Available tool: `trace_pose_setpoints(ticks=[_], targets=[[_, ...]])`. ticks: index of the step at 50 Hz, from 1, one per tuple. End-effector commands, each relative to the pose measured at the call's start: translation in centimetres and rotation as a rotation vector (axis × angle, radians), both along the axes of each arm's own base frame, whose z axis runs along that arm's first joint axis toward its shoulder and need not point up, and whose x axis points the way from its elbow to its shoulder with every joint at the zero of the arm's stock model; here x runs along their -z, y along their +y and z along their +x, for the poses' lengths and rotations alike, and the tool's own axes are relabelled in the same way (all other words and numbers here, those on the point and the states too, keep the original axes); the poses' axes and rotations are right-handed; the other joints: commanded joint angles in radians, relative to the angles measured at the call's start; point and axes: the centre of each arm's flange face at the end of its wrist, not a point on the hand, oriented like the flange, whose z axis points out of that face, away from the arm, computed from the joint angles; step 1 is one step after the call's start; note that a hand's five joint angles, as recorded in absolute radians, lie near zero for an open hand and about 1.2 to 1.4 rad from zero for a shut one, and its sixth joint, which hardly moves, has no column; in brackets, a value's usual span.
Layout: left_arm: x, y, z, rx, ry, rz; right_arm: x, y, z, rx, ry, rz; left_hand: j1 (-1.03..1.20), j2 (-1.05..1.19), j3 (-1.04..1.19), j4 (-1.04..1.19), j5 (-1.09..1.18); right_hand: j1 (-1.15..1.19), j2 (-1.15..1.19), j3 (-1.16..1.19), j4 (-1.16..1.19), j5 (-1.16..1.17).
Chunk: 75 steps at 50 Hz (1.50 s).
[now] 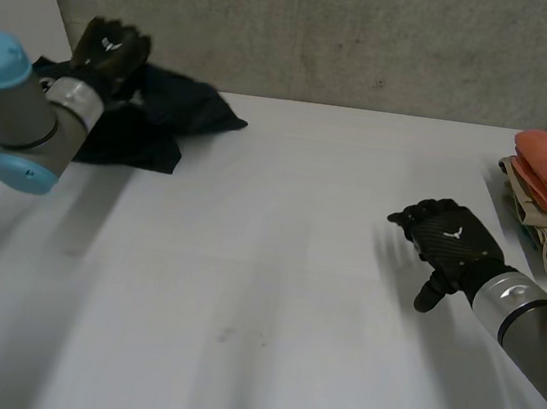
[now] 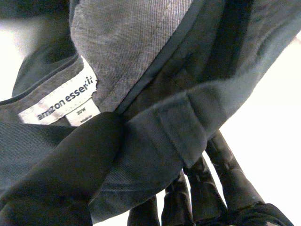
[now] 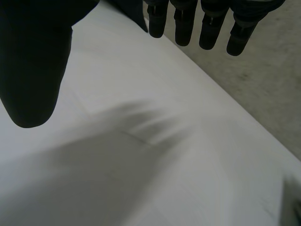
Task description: Fold the laundry.
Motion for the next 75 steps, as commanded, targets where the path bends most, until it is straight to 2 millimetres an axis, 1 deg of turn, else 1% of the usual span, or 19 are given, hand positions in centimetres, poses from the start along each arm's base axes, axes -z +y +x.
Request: trace_pose_setpoints(ticks=[1,3,5,10,13,15,17,23,28,31,38,42,44,46,49,57,66,70,75], targets=[[-5.0,11.8,-6.7,0.241,0.138,0.082,-2.4,-0.6,-1.1,0.102,-0.007,-0.072,0.277,0.203,0.219,0.206,0.261,-0.051,-0.036,-0.033,-0.040,-0.051],[-4.4,14.0,-8.0,0.288,0.140,0.119,-2.8,-0.6,-1.2,0.117,-0.014,-0.079,0.277,0.203,0.219,0.206,0.261,-0.051,-0.036,-0.033,-0.040,-0.051],[-1.6,18.4,-11.5,0.385,0.119,0.214,-3.1,-0.6,-1.4,0.134,-0.041,-0.074,0.277,0.203,0.219,0.206,0.261,-0.051,-0.036,-0.033,-0.040,-0.051],[4.6,24.0,-15.8,0.444,0.027,0.347,-3.4,-0.5,-1.5,0.153,-0.084,-0.055,0.216,0.142,0.158,0.145,0.200,-0.051,-0.036,-0.033,-0.040,-0.051],[6.5,25.7,-16.8,0.418,-0.029,0.389,-3.3,-0.4,-1.6,0.158,-0.090,-0.045,-0.478,-0.552,-0.536,-0.549,-0.494,-0.051,-0.036,-0.033,-0.040,-0.051],[6.4,26.0,-16.6,0.397,-0.049,0.396,-3.2,-0.3,-1.5,0.156,-0.088,-0.039,-0.617,-0.691,-0.676,-0.689,-0.634,-0.051,-0.036,-0.033,-0.040,-0.051],[5.4,26.2,-16.2,0.372,-0.066,0.396,-3.1,-0.2,-1.6,0.158,-0.087,-0.032,-0.846,-0.920,-0.905,-0.918,-0.863,-0.051,-0.036,-0.033,-0.040,-0.051],[0.9,25.7,-13.8,0.326,-0.029,0.350,-3.2,0.0,-1.6,0.161,-0.085,-0.020,-0.885,-0.959,-0.943,-0.956,-0.901,-0.051,-0.036,-0.033,-0.040,-0.051],[-2.0,23.4,-9.0,0.203,0.011,0.318,-2.9,1.8,-1.4,0.150,-0.056,0.079,-0.876,-0.950,-0.935,-0.948,-0.893,-0.051,-0.036,-0.033,-0.040,-0.051],[-1.7,22.6,-6.9,0.140,0.003,0.339,-2.5,2.6,-1.3,0.139,-0.051,0.138,-0.862,-0.936,-0.920,-0.933,-0.878,-0.051,-0.036,-0.033,-0.040,-0.051],[2.8,21.1,-1.2,-0.029,-0.115,0.473,-1.0,5.8,1.6,0.055,-0.113,0.221,-0.856,-0.930,-0.914,-0.927,-0.872,-0.051,-0.036,-0.033,-0.040,-0.051],[4.4,21.4,0.9,-0.080,-0.196,0.504,1.9,6.5,2.9,0.023,-0.084,0.239,-0.862,-0.936,-0.920,-0.933,-0.878,-0.051,-0.036,-0.033,-0.040,-0.051],[4.8,21.4,1.9,-0.106,-0.217,0.513,2.6,6.2,3.0,0.033,-0.070,0.234,-0.862,-0.936,-0.920,-0.933,-0.878,0.140,0.155,0.158,0.151,0.140],[4.8,21.4,2.2,-0.113,-0.219,0.515,3.0,5.3,3.0,0.064,-0.055,0.183,-0.862,-0.936,-0.920,-0.933,-0.878,0.747,0.763,0.766,0.759,0.747],[4.0,21.5,2.3,-0.101,-0.203,0.491,2.6,3.6,3.0,0.089,-0.035,0.076,-0.862,-0.936,-0.920,-0.933,-0.878,1.170,1.185,1.188,1.181,1.170],[1.6,21.9,2.2,-0.081,-0.170,0.413,1.6,-0.8,3.6,0.057,0.197,-0.212,-0.865,-0.939,-0.923,-0.936,-0.881,1.170,1.186,1.189,1.182,1.171],[0.2,21.6,1.9,-0.074,-0.155,0.358,-1.4,-11.2,4.0,0.142,0.194,-0.534,-0.867,-0.942,-0.926,-0.939,-0.884,1.170,1.186,1.189,1.182,1.171],[0.3,21.2,1.8,-0.074,-0.152,0.342,0.0,-15.1,3.8,0.145,0.172,-0.578,-0.867,-0.942,-0.926,-0.939,-0.884,1.170,1.186,1.189,1.182,1.171],[1.2,20.6,1.1,-0.056,-0.153,0.330,1.9,-17.2,4.1,0.100,0.120,-0.584,-0.862,-0.936,-0.920,-0.933,-0.878,1.170,1.186,1.189,1.182,1.171]])
